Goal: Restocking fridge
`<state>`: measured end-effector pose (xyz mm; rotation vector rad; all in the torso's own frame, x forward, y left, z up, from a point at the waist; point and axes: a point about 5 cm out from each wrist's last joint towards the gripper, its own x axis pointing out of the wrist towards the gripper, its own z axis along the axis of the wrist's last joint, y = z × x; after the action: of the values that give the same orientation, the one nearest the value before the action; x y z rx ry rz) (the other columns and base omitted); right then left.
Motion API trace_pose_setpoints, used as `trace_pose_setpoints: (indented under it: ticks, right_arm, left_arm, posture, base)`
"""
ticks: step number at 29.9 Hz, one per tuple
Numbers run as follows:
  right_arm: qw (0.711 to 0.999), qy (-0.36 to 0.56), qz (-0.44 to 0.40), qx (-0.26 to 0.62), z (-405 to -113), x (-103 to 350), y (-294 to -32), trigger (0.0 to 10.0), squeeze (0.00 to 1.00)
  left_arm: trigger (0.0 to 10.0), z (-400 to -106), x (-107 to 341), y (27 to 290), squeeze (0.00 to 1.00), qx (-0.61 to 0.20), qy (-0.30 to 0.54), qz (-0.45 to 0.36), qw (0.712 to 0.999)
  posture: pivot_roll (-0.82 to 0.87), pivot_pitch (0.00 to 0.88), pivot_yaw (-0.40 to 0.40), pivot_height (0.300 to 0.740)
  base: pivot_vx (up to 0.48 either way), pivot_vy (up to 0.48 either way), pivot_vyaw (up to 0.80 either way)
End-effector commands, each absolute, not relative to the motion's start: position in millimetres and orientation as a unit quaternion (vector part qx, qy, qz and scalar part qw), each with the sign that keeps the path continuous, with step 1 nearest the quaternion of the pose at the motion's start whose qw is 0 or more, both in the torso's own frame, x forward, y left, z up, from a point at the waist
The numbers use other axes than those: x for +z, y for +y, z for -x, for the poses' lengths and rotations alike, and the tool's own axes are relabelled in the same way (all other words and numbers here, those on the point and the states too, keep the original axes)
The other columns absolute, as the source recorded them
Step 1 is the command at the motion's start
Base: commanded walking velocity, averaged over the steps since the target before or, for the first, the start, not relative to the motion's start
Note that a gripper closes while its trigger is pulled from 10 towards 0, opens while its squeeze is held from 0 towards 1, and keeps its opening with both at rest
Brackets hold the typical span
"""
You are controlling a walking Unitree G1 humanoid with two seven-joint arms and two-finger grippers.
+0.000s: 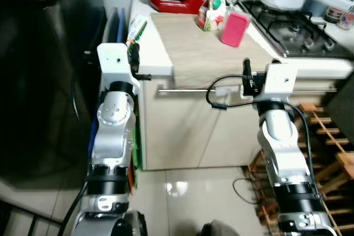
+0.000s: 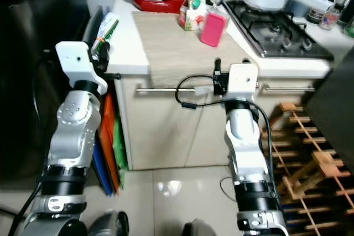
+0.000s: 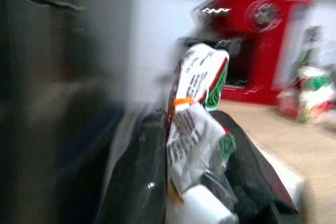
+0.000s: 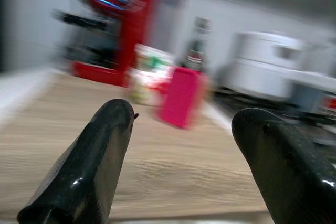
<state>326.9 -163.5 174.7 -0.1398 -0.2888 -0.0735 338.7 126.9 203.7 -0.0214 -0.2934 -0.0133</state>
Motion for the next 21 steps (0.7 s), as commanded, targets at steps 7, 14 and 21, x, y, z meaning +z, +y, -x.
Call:
trace_pose_setpoints:
  ticks: [7,14,21]
  right_arm:
    - [0.988,-0.136,0.068,-0.022,-327,168,-159,10.0,0.0]
    - [0.99,-0.116,0.072,-0.018,-328,160,-158,10.0,0.0]
    - [0.993,-0.096,0.066,-0.025,-329,153,-160,10.0,0.0]
  left_arm:
    - [10.0,-337,207,123,0.0,-0.008,-0.148,0.004,0.989]
    - [10.0,-337,204,124,0.0,-0.01,-0.14,-0.001,0.99]
    - [10.0,-339,195,129,0.0,-0.003,-0.115,0.001,0.993]
  posture:
    - [-0.06,0.0,-0.019,0.732]
    - [-0.06,0.011,-0.014,0.732]
    - [-0.06,0.022,-0.009,0.732]
  base:
    - [-0.187,0.0,0.0]
    - [0.0,0.0,0.38]
    - [0.0,0.0,0.22]
